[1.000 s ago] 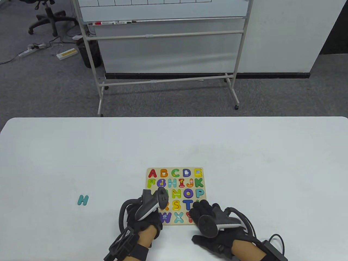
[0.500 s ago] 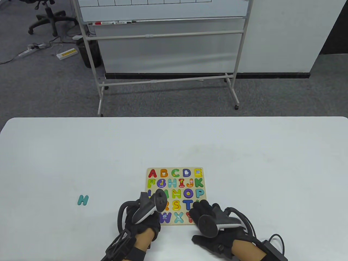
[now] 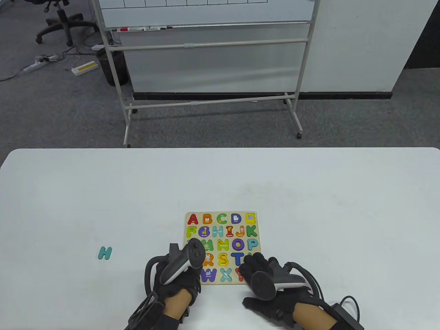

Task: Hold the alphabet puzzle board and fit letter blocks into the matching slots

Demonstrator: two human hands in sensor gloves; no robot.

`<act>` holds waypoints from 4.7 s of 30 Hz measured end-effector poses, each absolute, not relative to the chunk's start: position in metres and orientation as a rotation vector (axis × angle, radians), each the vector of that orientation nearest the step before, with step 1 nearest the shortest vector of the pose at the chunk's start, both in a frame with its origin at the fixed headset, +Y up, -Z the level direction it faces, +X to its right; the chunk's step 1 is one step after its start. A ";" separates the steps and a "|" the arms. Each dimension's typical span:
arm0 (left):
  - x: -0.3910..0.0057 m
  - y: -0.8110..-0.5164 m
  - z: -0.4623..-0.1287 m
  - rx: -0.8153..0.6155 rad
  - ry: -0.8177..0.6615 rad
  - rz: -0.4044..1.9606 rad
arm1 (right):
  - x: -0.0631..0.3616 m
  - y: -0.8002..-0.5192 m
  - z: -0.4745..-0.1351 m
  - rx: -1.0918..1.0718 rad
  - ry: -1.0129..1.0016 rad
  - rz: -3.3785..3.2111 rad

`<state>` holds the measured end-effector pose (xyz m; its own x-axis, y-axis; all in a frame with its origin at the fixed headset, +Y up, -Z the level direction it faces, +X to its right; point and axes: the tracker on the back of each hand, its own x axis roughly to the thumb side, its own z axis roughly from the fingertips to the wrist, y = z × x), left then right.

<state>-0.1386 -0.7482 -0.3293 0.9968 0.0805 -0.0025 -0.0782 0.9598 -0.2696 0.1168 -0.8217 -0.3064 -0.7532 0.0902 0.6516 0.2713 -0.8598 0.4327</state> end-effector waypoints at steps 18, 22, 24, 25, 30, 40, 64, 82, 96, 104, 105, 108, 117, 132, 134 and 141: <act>-0.307 -0.686 -0.336 -0.097 0.086 -0.018 | 0.117 -0.822 -0.307 -1.062 -0.796 -2.739; -0.329 -0.697 -0.347 -0.164 0.039 -0.116 | 0.117 -0.822 -0.307 -1.062 -0.796 -2.739; -0.335 -0.705 -0.351 -0.202 0.062 -0.206 | 0.117 -0.822 -0.307 -1.062 -0.796 -2.739; -0.338 -0.711 -0.354 -0.229 0.047 -0.231 | 0.117 -0.822 -0.307 -1.062 -0.796 -2.739; -0.351 -0.737 -0.363 -0.286 0.037 -0.220 | 0.117 -0.822 -0.307 -1.065 -0.798 -2.742; -0.363 -0.758 -0.372 -0.369 0.043 -0.227 | 0.118 -0.822 -0.307 -1.071 -0.809 -2.744; -0.378 -0.771 -0.370 -0.158 0.048 0.030 | 0.117 -0.822 -0.308 -1.067 -0.812 -2.741; -0.254 -0.736 -0.392 -0.053 -0.208 0.060 | 0.117 -0.822 -0.308 -1.067 -0.812 -2.741; -0.129 -0.752 -0.422 -0.074 -0.376 0.080 | 0.117 -0.822 -0.308 -1.065 -0.804 -2.750; -0.101 -0.765 -0.435 -0.110 -0.378 0.079 | 0.117 -0.822 -0.308 -1.059 -0.805 -2.757; -0.098 -0.766 -0.436 -0.113 -0.377 0.081 | 0.117 -0.821 -0.308 -1.056 -0.804 -2.762; -0.091 -0.767 -0.437 -0.119 -0.379 0.062 | 0.117 -0.821 -0.308 -1.054 -0.805 -2.764; -0.086 -0.769 -0.441 -0.141 -0.360 0.062 | 0.117 -0.821 -0.309 -1.054 -0.808 -2.765; -0.090 -0.771 -0.443 -0.177 -0.348 0.085 | 0.116 -0.821 -0.309 -1.055 -0.810 -2.766; -0.089 -0.771 -0.442 -0.176 -0.358 0.074 | 0.116 -0.821 -0.309 -1.055 -0.810 -2.766; -0.089 -0.771 -0.441 -0.179 -0.360 0.068 | 0.116 -0.821 -0.309 -1.055 -0.810 -2.766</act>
<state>-0.0886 -0.7708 -0.4410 0.9339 0.0974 0.3440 -0.0339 0.9819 -0.1861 0.1164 -0.8212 -0.3086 -0.7613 0.1157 0.6380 0.2467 -0.8583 0.4500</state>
